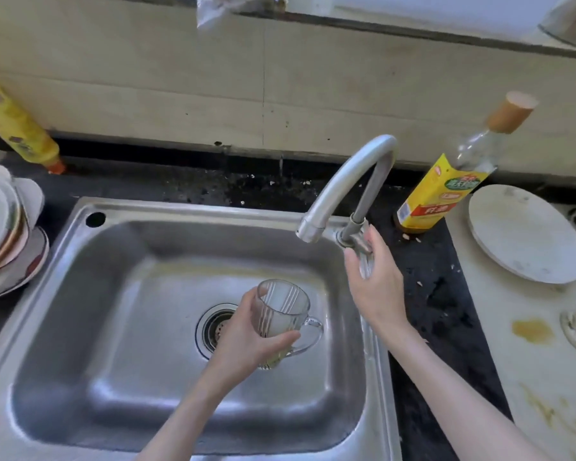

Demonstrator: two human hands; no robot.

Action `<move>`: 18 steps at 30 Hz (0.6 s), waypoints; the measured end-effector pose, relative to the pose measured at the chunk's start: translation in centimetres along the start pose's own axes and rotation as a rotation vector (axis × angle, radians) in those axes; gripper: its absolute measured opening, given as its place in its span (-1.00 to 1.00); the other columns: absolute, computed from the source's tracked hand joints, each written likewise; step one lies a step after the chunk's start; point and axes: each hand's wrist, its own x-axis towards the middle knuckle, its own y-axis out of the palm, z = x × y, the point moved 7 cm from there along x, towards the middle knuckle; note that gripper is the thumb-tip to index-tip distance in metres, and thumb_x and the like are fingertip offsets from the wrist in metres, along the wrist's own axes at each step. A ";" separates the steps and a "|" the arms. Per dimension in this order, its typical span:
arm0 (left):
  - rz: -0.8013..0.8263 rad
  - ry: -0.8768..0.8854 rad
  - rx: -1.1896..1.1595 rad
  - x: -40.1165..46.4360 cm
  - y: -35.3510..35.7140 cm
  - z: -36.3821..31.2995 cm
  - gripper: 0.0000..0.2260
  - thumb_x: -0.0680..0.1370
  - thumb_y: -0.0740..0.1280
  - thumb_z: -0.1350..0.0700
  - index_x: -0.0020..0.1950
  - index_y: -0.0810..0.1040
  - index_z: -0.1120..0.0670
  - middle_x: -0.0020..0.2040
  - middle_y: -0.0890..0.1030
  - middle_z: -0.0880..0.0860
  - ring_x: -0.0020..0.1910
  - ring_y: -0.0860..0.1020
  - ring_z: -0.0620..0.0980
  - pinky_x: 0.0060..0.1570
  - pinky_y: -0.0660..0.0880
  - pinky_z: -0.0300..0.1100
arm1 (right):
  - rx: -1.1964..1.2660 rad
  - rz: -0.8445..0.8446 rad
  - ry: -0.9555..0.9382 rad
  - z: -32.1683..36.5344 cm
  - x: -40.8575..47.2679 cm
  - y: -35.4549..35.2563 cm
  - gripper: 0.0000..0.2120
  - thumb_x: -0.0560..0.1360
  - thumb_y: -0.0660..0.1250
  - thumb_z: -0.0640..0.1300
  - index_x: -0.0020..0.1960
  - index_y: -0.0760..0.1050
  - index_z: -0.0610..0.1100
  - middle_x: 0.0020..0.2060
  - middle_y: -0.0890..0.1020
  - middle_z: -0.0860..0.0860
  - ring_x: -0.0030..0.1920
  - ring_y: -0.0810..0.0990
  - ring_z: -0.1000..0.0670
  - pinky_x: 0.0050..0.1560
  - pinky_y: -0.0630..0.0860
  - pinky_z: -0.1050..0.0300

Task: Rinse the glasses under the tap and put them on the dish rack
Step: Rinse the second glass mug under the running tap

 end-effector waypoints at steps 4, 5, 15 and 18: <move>-0.031 -0.003 -0.010 0.4 0.3 0.6 -0.39 0.27 0.56 0.02 0.20 0.32 -0.15 0.01 0.51 -0.21 -0.03 0.47 -0.38 -0.17 0.30 -0.58 | -0.229 0.192 -0.129 -1.5 -1.8 3.0 -0.39 0.57 0.15 0.07 0.53 0.00 -0.04 0.50 0.11 0.12 0.47 -0.04 0.24 0.39 -0.08 0.37; -0.040 -0.005 -0.019 0.3 0.3 0.7 -0.41 0.28 0.56 0.04 0.19 0.33 -0.14 -0.02 0.51 -0.22 -0.07 0.46 -0.42 -0.18 0.31 -0.57 | -0.303 0.231 -0.157 -2.0 -2.1 3.6 -0.38 0.58 0.14 0.08 0.54 -0.03 -0.06 0.51 0.08 0.09 0.46 -0.10 0.24 0.38 -0.13 0.39; -0.028 -0.089 -0.046 0.5 -0.4 1.7 -0.42 0.27 0.57 -0.02 0.18 0.35 -0.17 -0.08 0.61 -0.14 -0.11 0.57 -0.26 -0.03 0.50 -0.27 | -0.806 0.262 -0.370 -3.1 -2.2 5.2 -0.51 0.56 0.07 0.03 0.33 0.42 -0.26 0.40 0.32 -0.29 0.44 0.24 -0.21 0.42 -0.07 0.11; -0.030 -0.127 -0.075 0.5 -0.4 1.6 -0.49 0.24 0.56 -0.07 0.06 0.39 -0.16 -0.12 0.60 -0.17 -0.19 0.55 -0.34 -0.06 0.49 -0.32 | -0.484 0.344 -0.294 -2.4 -3.2 5.1 -0.60 0.61 0.12 -0.02 0.37 0.40 -0.19 0.46 0.27 -0.11 0.50 0.12 -0.02 0.40 -0.17 0.36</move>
